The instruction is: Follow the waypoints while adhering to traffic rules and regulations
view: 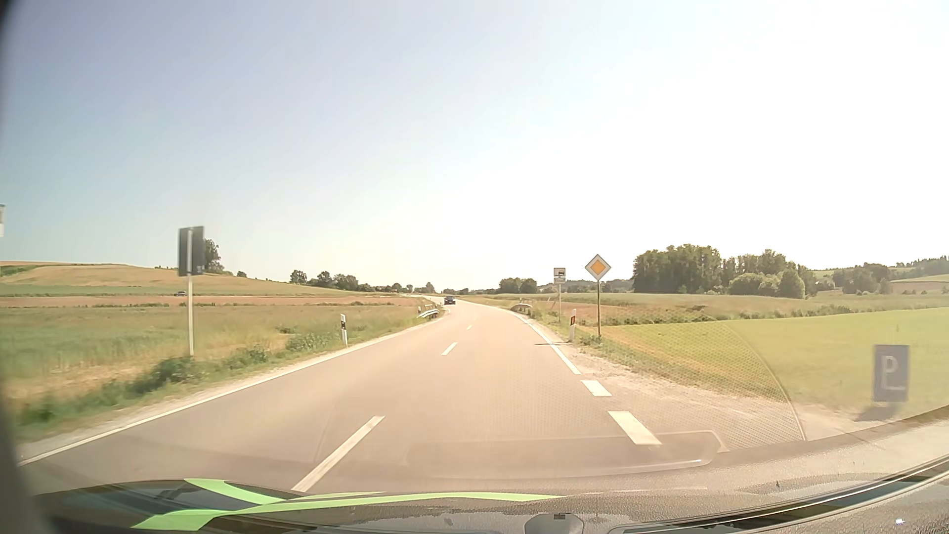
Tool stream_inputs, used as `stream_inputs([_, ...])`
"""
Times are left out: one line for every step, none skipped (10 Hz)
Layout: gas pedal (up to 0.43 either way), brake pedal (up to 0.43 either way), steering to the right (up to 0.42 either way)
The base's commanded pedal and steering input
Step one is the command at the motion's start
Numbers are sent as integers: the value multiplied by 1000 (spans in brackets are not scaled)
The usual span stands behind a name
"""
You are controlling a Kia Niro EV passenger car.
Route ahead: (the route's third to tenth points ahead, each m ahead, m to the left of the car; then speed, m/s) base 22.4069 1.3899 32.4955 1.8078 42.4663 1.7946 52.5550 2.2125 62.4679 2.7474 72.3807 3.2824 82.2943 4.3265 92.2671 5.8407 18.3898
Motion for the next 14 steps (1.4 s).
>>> stream_inputs([228,0,-1])
stream_inputs([240,0,-2])
stream_inputs([248,0,-3])
stream_inputs([248,0,-4])
stream_inputs([260,0,-4])
stream_inputs([260,0,-5])
stream_inputs([260,0,-7])
stream_inputs([260,0,-9])
stream_inputs([240,0,-9])
stream_inputs([240,0,-9])
stream_inputs([240,0,-9])
stream_inputs([240,0,-10])
stream_inputs([248,0,-12])
stream_inputs([248,0,-12])
